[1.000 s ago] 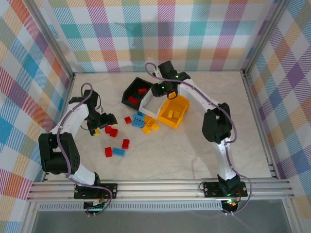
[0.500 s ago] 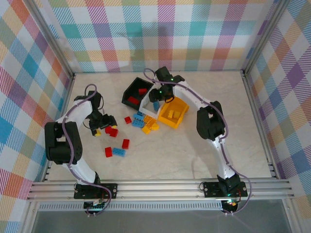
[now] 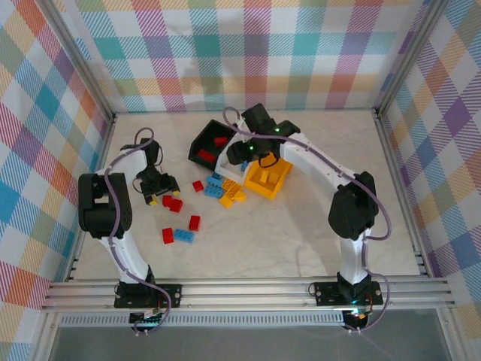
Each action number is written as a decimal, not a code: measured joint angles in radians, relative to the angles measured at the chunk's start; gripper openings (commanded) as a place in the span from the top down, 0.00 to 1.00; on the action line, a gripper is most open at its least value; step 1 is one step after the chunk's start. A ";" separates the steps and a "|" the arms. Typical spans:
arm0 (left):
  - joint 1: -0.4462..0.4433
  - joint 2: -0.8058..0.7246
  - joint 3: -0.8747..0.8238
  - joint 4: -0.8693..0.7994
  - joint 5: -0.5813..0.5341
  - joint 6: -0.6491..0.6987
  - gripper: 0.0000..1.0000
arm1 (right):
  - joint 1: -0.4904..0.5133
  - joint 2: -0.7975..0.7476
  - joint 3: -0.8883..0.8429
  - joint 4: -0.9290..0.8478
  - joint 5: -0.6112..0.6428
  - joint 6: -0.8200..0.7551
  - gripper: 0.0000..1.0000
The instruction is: Sort the legos into containers by color
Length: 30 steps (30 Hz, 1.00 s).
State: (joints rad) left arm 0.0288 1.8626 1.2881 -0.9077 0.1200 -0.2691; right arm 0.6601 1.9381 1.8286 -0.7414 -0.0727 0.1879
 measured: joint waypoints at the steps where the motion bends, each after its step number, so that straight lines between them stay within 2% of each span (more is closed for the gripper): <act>1: 0.000 0.006 0.005 0.002 -0.003 0.002 0.35 | 0.010 -0.012 -0.013 0.000 -0.002 0.000 0.41; 10: 0.008 0.035 0.010 0.006 -0.010 0.004 0.39 | 0.027 -0.033 -0.114 -0.001 0.003 0.008 0.41; 13: 0.008 0.034 -0.005 0.012 -0.010 0.003 0.46 | 0.027 -0.034 -0.120 0.001 0.006 0.007 0.41; 16: 0.008 0.034 -0.024 0.013 -0.012 0.005 0.49 | 0.028 -0.040 -0.133 0.008 0.005 0.008 0.41; 21: 0.008 0.027 -0.033 0.013 -0.017 0.004 0.61 | 0.037 -0.049 -0.149 0.013 0.010 0.008 0.41; 25: 0.008 0.026 -0.032 0.012 -0.016 0.005 0.66 | 0.047 -0.055 -0.162 0.022 0.013 0.007 0.41; 30: 0.008 0.025 0.028 -0.029 0.011 0.000 0.67 | 0.053 -0.083 -0.194 0.024 0.015 0.008 0.41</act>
State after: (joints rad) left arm 0.0372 1.8877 1.3163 -0.9363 0.1310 -0.2695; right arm 0.7132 1.8549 1.6344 -0.7170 -0.0578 0.1955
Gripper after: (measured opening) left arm 0.385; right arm 0.590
